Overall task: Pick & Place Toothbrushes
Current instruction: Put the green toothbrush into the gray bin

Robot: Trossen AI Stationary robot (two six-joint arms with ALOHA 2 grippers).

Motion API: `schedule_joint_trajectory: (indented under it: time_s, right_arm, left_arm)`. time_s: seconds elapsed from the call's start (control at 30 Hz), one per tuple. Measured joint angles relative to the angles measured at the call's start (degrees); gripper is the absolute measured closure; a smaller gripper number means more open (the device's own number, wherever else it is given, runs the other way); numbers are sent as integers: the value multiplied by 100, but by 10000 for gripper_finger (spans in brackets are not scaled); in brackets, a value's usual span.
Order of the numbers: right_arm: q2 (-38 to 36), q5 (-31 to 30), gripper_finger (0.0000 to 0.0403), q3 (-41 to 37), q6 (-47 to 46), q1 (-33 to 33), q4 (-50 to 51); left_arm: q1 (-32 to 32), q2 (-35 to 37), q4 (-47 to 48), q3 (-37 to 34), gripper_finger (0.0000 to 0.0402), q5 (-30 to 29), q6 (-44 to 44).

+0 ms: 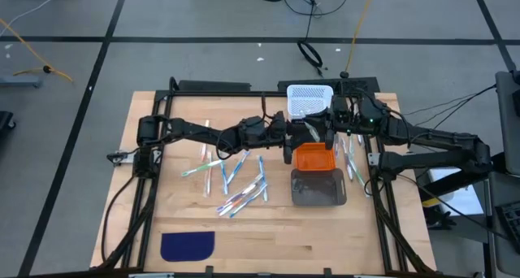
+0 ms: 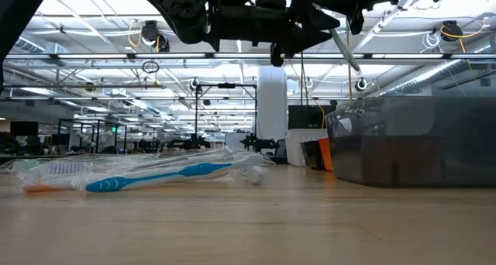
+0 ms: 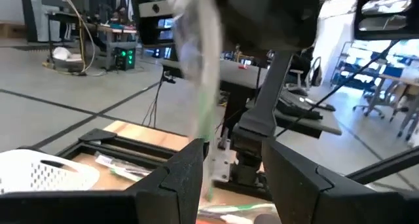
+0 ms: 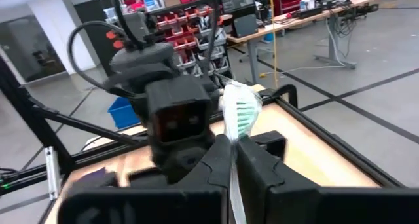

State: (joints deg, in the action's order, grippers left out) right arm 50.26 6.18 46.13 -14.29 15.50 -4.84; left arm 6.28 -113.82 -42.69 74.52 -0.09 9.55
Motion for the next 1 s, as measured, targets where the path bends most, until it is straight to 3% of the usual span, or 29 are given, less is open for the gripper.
schedule_joint_trajectory:
  time_s: [0.6, 0.73, 0.87, 1.0]
  right_arm:
    - [165, -12, 401, 0, 57, -140, -128]
    - [255, -10, 401, 0, 59, -139, -170]
    - [261, 9, 398, 0, 60, -142, -180]
    - [261, 9, 377, 0, 67, -140, -168]
  left_arm:
    - [-82, 0, -353, 0, 248, 143, -66]
    - [-72, 0, -232, 0, 297, 128, -86]
    - [-40, 0, -202, 0, 379, 143, -91]
    - [-41, 1, -151, 0, 391, 154, -89]
